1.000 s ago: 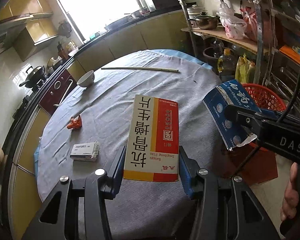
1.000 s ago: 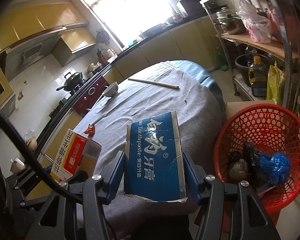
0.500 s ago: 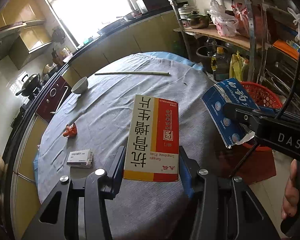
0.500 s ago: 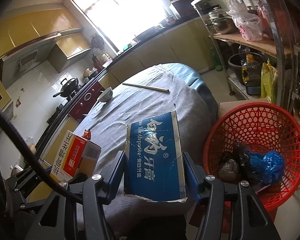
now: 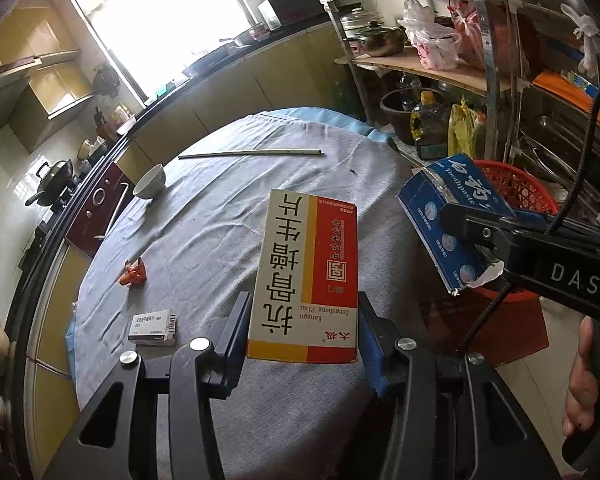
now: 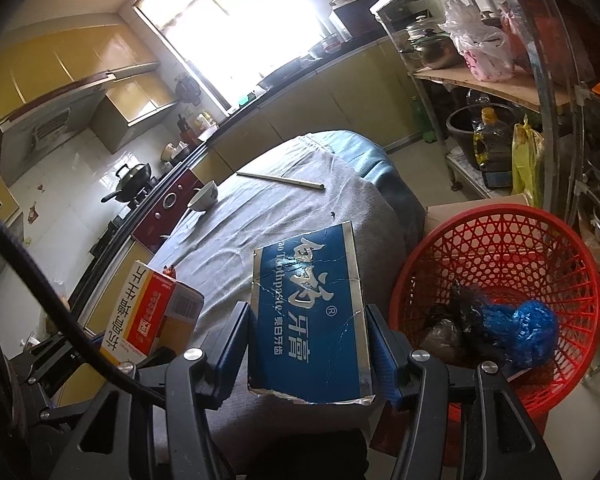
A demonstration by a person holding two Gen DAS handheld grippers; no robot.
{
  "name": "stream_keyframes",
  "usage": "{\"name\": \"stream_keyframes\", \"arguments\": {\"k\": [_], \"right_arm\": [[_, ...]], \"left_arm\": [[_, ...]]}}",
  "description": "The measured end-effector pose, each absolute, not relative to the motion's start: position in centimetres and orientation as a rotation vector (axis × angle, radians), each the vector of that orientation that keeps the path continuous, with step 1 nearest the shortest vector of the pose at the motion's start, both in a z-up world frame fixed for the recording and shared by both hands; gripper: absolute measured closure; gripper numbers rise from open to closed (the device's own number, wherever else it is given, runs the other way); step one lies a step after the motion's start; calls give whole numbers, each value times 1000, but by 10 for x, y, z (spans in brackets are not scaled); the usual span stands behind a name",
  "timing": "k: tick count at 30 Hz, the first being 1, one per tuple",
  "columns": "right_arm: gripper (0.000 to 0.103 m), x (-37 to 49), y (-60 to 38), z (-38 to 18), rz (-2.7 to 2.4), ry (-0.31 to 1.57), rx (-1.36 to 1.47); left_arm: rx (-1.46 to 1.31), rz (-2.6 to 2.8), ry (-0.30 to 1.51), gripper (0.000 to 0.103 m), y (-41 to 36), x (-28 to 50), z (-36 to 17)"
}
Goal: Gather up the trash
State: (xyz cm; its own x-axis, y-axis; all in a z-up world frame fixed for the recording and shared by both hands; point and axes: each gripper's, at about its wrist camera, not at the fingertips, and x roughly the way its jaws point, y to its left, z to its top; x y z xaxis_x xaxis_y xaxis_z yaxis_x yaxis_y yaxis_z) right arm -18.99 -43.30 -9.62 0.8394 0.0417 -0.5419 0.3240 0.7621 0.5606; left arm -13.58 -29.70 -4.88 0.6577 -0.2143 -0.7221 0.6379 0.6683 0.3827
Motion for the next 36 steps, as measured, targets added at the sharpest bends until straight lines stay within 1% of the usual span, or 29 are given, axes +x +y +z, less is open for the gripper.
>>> {"name": "stream_keyframes", "arguments": {"k": [36], "right_arm": [[43,-213,-461,-110,-234,554,759]], "left_arm": [[762,-591,682,51,-332,-149,-65]]}}
